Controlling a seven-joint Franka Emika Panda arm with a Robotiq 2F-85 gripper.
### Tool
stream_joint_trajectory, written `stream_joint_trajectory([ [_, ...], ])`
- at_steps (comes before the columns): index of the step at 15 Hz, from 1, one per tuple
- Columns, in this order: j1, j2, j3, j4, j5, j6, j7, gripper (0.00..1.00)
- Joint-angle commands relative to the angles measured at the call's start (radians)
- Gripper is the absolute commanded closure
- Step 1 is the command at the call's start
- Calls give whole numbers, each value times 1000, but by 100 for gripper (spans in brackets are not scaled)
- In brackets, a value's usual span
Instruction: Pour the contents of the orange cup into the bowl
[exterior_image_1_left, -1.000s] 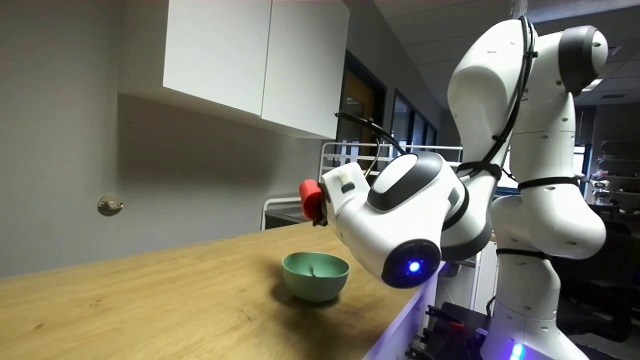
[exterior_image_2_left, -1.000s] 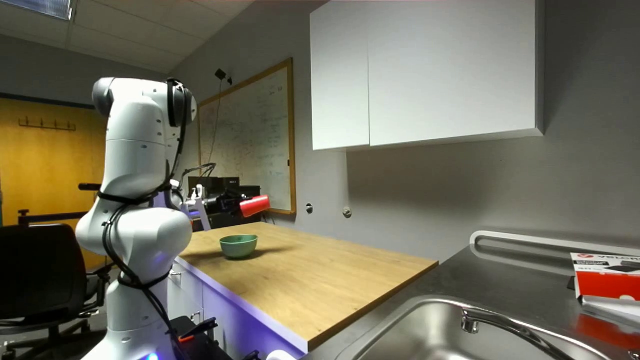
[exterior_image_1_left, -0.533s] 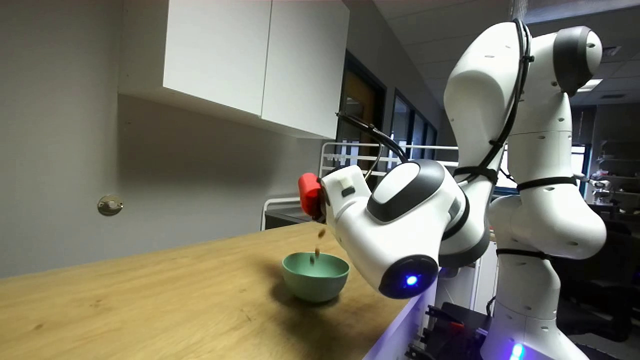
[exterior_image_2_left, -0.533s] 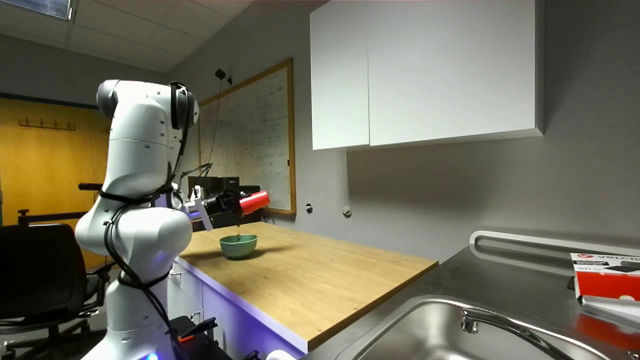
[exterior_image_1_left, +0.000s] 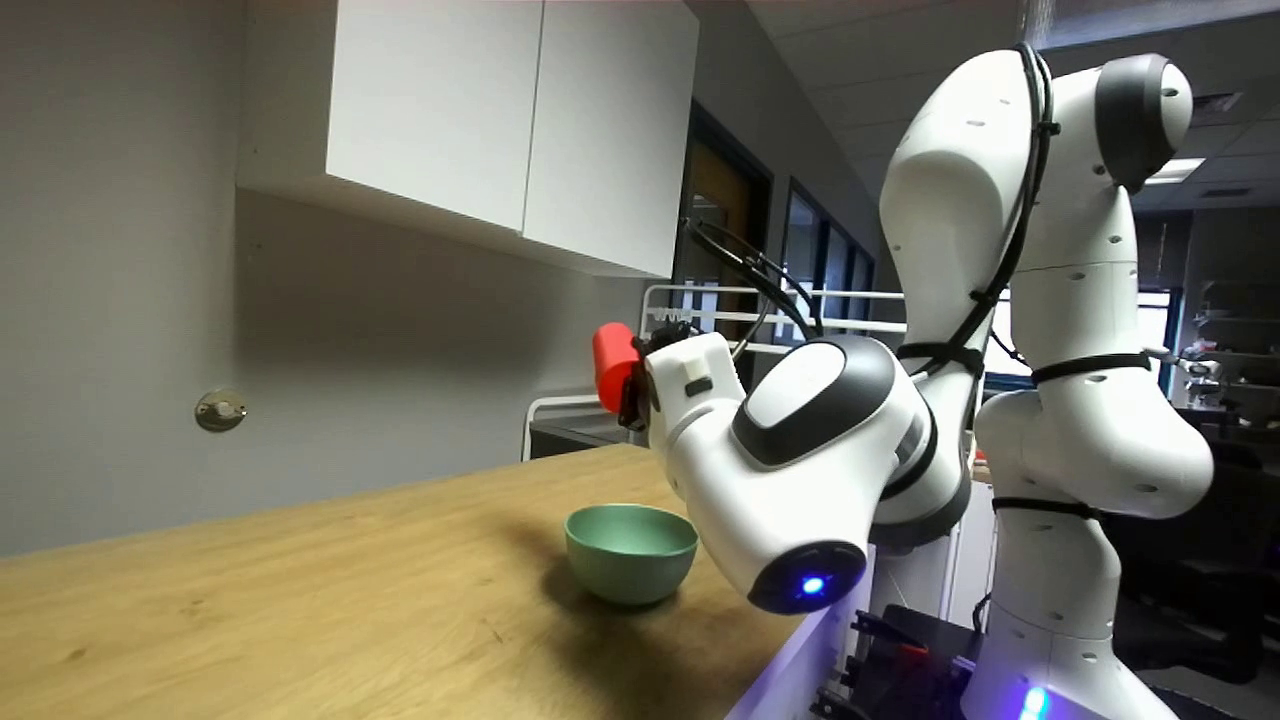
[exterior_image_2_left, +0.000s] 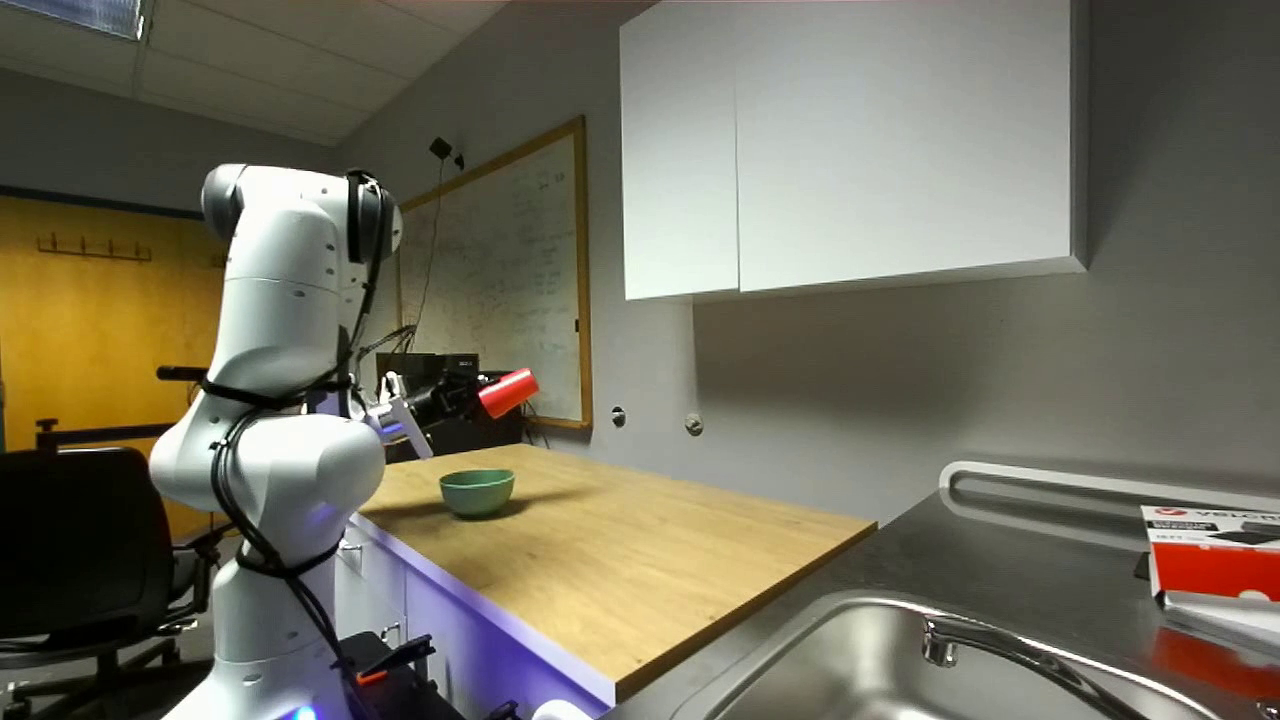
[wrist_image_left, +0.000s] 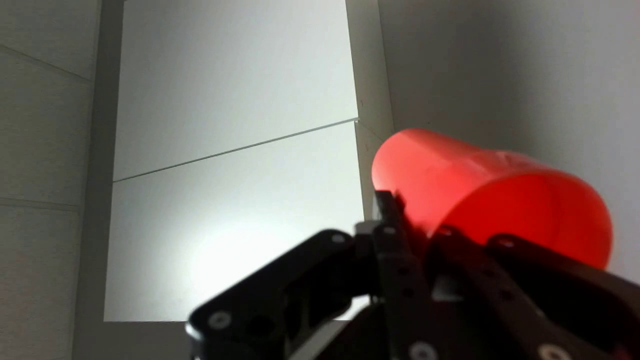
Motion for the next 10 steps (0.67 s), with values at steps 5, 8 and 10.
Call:
stream_joint_trajectory([
  [5,10,34,0,11,-61,-78,40,98],
  [8,9,37,0,10,-72,-70,28,97],
  [10,10,41,1,14,-63,-75,26,96],
])
